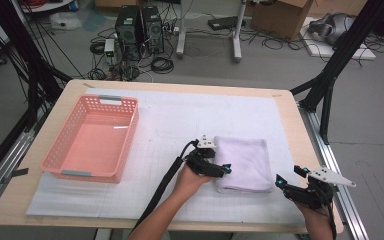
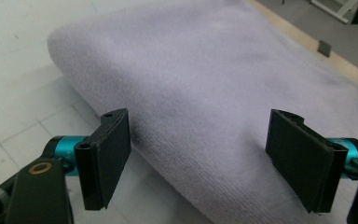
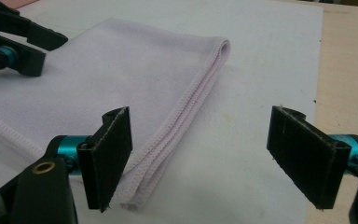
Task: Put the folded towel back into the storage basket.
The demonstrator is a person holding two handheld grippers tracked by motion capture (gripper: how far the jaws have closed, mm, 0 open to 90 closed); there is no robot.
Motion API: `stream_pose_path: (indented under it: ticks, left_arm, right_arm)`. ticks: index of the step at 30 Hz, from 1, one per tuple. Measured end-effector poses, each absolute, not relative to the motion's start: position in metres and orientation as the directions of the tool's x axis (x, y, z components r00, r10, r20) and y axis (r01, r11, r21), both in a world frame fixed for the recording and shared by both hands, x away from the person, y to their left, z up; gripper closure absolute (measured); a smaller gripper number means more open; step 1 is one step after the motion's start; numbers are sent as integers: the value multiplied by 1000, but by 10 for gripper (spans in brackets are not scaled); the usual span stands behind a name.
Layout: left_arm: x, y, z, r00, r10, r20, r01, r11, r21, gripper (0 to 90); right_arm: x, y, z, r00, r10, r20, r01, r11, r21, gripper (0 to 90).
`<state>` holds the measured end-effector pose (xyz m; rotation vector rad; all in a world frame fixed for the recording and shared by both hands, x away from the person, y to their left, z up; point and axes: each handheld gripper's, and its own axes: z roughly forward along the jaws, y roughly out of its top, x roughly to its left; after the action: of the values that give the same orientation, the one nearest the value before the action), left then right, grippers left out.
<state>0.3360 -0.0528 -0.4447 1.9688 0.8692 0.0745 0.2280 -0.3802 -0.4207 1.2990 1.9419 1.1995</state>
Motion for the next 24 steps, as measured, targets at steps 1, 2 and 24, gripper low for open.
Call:
stream_pose_path:
  ticks: [1, 2, 24]
  left_arm:
    - [336, -54, -446, 741, 605, -293, 550, -296, 781, 220]
    - [336, -54, -447, 740, 607, -290, 553, -305, 775, 218]
    - [334, -56, -453, 755, 553, -352, 559, -262, 787, 677]
  right_arm:
    - [228, -380, -421, -413, 909, 60, 458, 150, 876, 211]
    - [228, -380, -421, -413, 909, 59, 458, 151, 876, 211]
    - [232, -379, -421, -421, 904, 72, 465, 147, 873, 214]
